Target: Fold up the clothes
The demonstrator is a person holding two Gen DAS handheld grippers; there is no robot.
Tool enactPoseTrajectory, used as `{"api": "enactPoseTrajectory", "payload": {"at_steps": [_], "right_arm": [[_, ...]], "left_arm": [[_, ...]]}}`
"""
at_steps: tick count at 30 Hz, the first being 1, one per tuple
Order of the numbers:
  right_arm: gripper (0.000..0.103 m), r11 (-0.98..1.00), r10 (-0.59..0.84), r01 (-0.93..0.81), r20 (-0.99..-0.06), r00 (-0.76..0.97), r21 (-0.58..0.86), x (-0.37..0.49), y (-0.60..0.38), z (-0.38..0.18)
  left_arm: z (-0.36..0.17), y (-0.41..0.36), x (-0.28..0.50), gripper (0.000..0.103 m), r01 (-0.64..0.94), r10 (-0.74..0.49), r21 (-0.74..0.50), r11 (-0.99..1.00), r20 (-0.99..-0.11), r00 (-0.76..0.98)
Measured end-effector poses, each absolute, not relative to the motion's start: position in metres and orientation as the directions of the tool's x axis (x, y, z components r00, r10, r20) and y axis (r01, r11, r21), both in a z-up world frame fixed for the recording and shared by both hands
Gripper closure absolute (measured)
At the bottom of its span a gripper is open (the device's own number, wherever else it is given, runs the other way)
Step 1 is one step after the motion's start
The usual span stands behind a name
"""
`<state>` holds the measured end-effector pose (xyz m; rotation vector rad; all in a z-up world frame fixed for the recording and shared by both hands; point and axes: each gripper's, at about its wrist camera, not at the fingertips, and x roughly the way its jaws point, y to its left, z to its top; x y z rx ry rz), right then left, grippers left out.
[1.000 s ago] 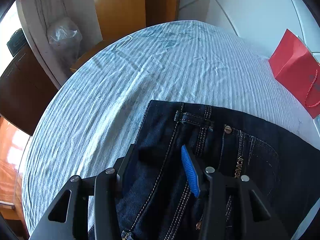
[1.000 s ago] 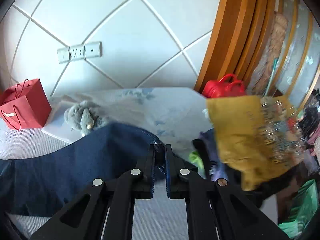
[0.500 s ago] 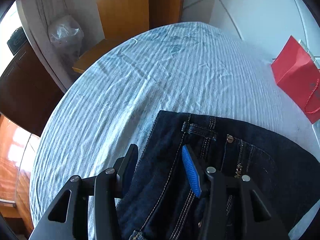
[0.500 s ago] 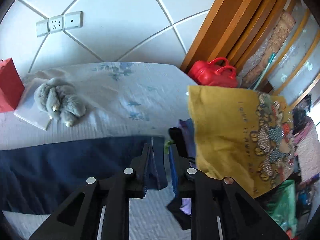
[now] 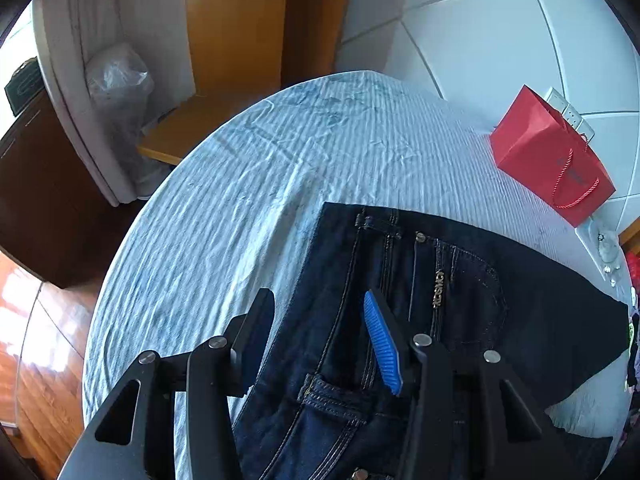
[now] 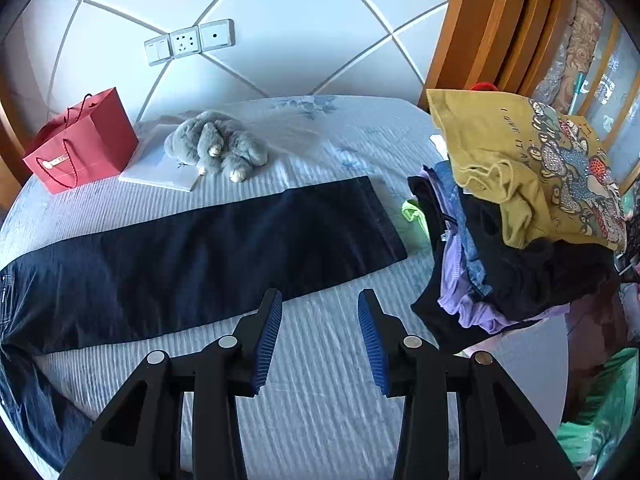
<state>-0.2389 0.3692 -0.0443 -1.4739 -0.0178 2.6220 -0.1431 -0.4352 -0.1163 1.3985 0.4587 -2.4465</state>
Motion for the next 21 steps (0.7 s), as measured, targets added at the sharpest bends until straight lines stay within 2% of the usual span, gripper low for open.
{"api": "enactPoseTrajectory", "payload": {"at_steps": [6,9,11,15,17,19,21], "right_arm": [[0.064,-0.997,0.077,-0.065,-0.865,-0.495,-0.051,-0.276,0.357,-0.053],[0.058,-0.997,0.072,-0.065,-0.879,-0.472,-0.047,-0.310,0.363,-0.064],[0.053,-0.995,0.096,-0.074,-0.884,-0.458,-0.070,-0.336,0.374,-0.074],[0.052,-0.988,0.153,-0.084,-0.897,-0.415,-0.130,-0.386,0.398,-0.101],[0.051,-0.986,0.163,-0.095,-0.907,-0.388,-0.136,-0.409,0.411,-0.116],[0.051,-0.984,0.175,-0.107,-0.914,-0.367,-0.146,-0.426,0.418,-0.132],[0.051,-0.981,0.187,-0.118,-0.920,-0.345,-0.155,-0.443,0.425,-0.147]], "left_arm": [[-0.144,-0.432,-0.198,0.054,0.384,-0.094,-0.081,-0.920,-0.904,-0.417],[-0.156,-0.432,-0.220,0.051,0.373,-0.120,-0.038,-0.927,-0.913,-0.390],[-0.163,-0.430,-0.230,0.046,0.360,-0.138,-0.011,-0.933,-0.912,-0.386],[-0.175,-0.432,-0.246,0.040,0.350,-0.166,0.026,-0.937,-0.911,-0.377],[-0.176,-0.436,-0.246,0.030,0.350,-0.171,0.027,-0.936,-0.906,-0.388],[-0.178,-0.440,-0.246,0.026,0.351,-0.175,0.027,-0.936,-0.900,-0.398],[-0.175,-0.440,-0.243,0.026,0.343,-0.174,0.025,-0.939,-0.895,-0.411]]}}
